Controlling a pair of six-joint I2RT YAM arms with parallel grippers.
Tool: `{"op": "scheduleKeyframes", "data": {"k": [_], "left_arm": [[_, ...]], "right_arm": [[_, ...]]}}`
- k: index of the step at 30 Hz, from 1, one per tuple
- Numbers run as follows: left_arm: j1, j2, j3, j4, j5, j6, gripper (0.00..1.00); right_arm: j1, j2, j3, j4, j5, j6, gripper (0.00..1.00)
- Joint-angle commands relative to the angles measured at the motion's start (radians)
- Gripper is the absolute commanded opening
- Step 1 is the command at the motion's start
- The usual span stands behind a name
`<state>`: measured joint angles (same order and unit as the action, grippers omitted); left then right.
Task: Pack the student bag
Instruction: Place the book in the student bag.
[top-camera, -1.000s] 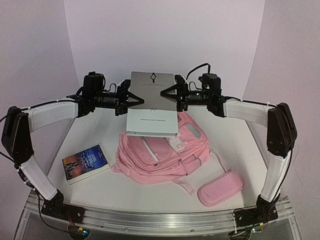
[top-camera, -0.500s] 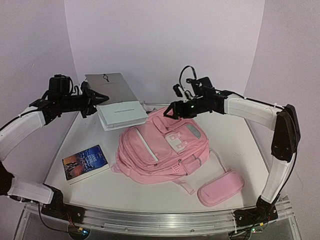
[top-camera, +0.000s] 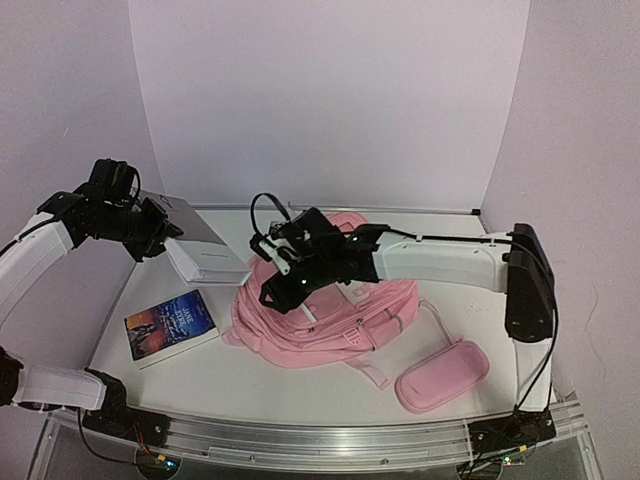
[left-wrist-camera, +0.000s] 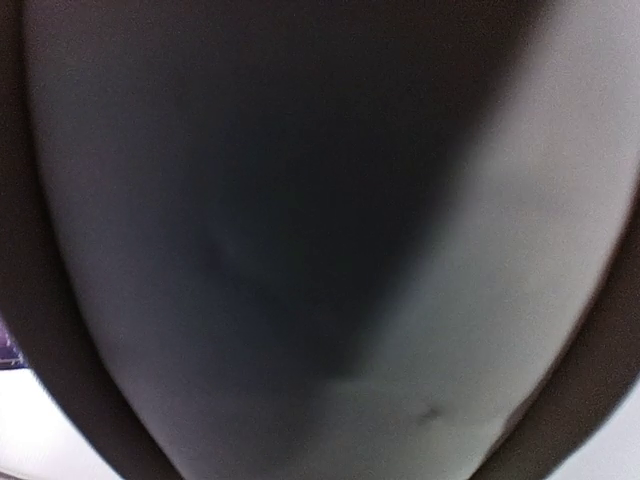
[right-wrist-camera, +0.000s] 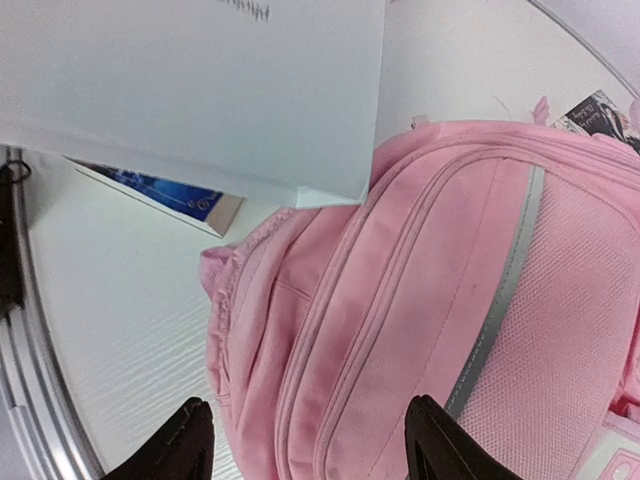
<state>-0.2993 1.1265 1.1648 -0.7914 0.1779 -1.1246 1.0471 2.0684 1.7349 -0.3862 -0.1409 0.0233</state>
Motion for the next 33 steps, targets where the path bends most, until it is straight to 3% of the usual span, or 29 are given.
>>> {"op": "scheduleKeyframes", "data": {"k": [1, 7, 10, 14, 16, 17, 25, 33], "left_arm": [[0.001, -0.066, 0.066, -0.076, -0.111, -0.048, 0.05], [-0.001, -0.121, 0.044, -0.099, -0.138, -0.079, 0.05], [0.001, -0.134, 0.036, -0.108, -0.128, -0.077, 0.05], [0.001, -0.140, 0.022, -0.119, -0.098, -0.058, 0.05], [0.001, -0.145, 0.011, -0.125, -0.079, -0.048, 0.05], [0.001, -0.149, 0.005, -0.127, -0.070, -0.044, 0.05], [0.001, -0.214, -0.080, -0.058, 0.052, 0.005, 0.05], [0.002, -0.219, -0.140, 0.029, 0.201, 0.076, 0.02]], "right_arm": [[0.026, 0.081, 0.066, -0.008, 0.137, -0.060, 0.64], [0.042, 0.187, 0.122, -0.007, 0.272, -0.083, 0.64], [0.042, 0.210, 0.129, -0.007, 0.324, -0.103, 0.58], [0.040, 0.210, 0.106, -0.006, 0.349, -0.112, 0.35], [0.033, 0.201, 0.103, -0.010, 0.357, -0.108, 0.09], [0.028, 0.189, 0.105, -0.016, 0.356, -0.104, 0.02], [-0.047, -0.042, 0.118, -0.061, 0.154, -0.051, 0.00], [-0.172, -0.125, 0.124, -0.067, -0.047, 0.039, 0.00]]}}
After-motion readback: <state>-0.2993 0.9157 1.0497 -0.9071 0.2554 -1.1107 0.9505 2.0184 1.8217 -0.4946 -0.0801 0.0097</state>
